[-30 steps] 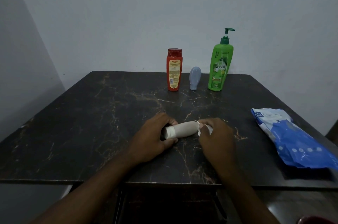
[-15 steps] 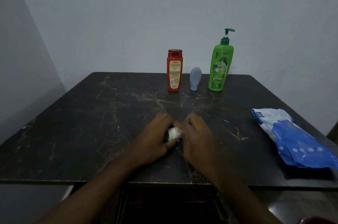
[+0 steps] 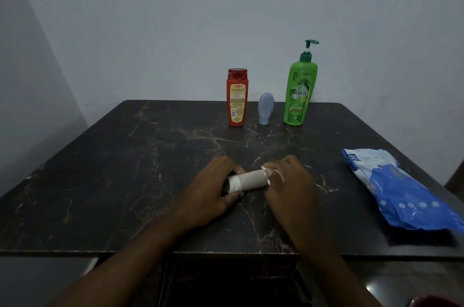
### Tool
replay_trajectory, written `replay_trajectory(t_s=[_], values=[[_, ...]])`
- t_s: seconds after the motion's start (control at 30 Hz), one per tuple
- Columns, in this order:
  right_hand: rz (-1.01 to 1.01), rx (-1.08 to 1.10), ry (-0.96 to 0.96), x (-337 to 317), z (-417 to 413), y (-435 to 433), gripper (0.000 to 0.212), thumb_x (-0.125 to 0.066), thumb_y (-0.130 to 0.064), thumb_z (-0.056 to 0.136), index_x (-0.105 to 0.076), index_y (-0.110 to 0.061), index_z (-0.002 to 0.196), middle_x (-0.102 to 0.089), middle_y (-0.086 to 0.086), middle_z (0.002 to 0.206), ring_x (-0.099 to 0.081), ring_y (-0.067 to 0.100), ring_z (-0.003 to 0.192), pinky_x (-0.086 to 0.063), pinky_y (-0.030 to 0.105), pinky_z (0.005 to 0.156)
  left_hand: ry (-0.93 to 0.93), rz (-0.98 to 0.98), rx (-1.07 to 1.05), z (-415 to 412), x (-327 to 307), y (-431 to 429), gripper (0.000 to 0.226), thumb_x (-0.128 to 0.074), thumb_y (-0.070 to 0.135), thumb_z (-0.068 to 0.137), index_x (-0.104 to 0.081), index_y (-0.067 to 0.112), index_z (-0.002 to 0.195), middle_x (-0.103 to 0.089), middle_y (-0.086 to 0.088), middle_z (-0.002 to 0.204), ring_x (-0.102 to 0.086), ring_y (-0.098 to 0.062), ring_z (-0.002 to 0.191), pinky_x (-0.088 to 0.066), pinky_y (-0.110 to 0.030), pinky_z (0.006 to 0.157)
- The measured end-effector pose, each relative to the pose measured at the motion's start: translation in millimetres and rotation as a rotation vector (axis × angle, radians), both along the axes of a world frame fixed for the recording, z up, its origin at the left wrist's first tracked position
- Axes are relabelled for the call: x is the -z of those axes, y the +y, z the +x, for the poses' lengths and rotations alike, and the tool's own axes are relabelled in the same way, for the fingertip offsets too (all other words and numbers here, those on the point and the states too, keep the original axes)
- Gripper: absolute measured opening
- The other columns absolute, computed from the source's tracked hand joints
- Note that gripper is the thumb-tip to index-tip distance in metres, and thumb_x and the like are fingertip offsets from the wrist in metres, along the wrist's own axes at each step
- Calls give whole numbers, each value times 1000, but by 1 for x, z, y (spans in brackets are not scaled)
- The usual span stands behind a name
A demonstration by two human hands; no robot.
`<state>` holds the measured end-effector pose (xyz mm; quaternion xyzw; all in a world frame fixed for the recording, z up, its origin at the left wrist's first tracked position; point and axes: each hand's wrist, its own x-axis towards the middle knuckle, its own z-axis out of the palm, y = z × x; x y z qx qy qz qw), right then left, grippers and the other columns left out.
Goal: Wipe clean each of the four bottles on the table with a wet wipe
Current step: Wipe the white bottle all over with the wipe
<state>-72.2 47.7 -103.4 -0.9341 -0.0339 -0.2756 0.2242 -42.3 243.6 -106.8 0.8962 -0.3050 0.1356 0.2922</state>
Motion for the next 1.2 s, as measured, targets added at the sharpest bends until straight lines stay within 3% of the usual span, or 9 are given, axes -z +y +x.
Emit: replay_trajectory(t_s=[0.17,0.27,0.47,0.63,0.77,1.0,1.2], values=[[385,57,76,2,4,-9,20,-58,-5,88,-71,-16,97,-61,-1,96,-53,6,81,-34,11,61,-5,-15,0,-1,0,2,40,-79,29,84,-56,35,116,-59,20,113,-56,1,99,-51,-25,81],[473,82,110,8,8,-13,17,-59,-12,91,-71,-18,100,-64,-3,98,-50,-3,77,-35,5,59,-14,-30,-3,0,0,2,39,-80,32,84,-57,33,115,-61,17,114,-57,0,99,-50,-25,81],[505,80,127,10,10,-14,20,-60,-16,92,-72,-20,107,-68,-6,104,-55,0,86,-36,1,62,40,-78,-28,4,-3,2,43,-84,31,80,-65,25,118,-60,12,113,-58,-6,99,-53,-36,84],[506,81,99,8,9,-12,20,-62,-14,90,-73,-20,106,-68,-7,102,-53,-4,82,-32,-6,67,91,-184,37,3,-8,6,44,-84,25,81,-69,34,122,-64,19,123,-60,-2,115,-53,-27,95],[530,70,84,7,7,-11,19,-63,-13,90,-72,-19,105,-65,-8,101,-51,-10,83,-34,-6,69,115,-193,27,2,-10,5,31,-75,32,90,-71,36,121,-68,20,120,-62,-2,113,-54,-28,93],[481,53,91,7,6,-9,21,-63,-14,91,-71,-18,110,-66,-5,106,-56,-1,88,-38,-1,65,225,-234,-100,11,-6,4,49,-86,27,79,-69,28,124,-68,21,114,-61,12,104,-47,-2,82],[445,68,108,7,9,-8,19,-63,-20,92,-72,-18,109,-70,-5,104,-61,2,90,-39,2,67,233,-210,-114,14,-4,5,39,-90,31,73,-72,28,106,-71,17,105,-66,4,97,-54,-15,81]])
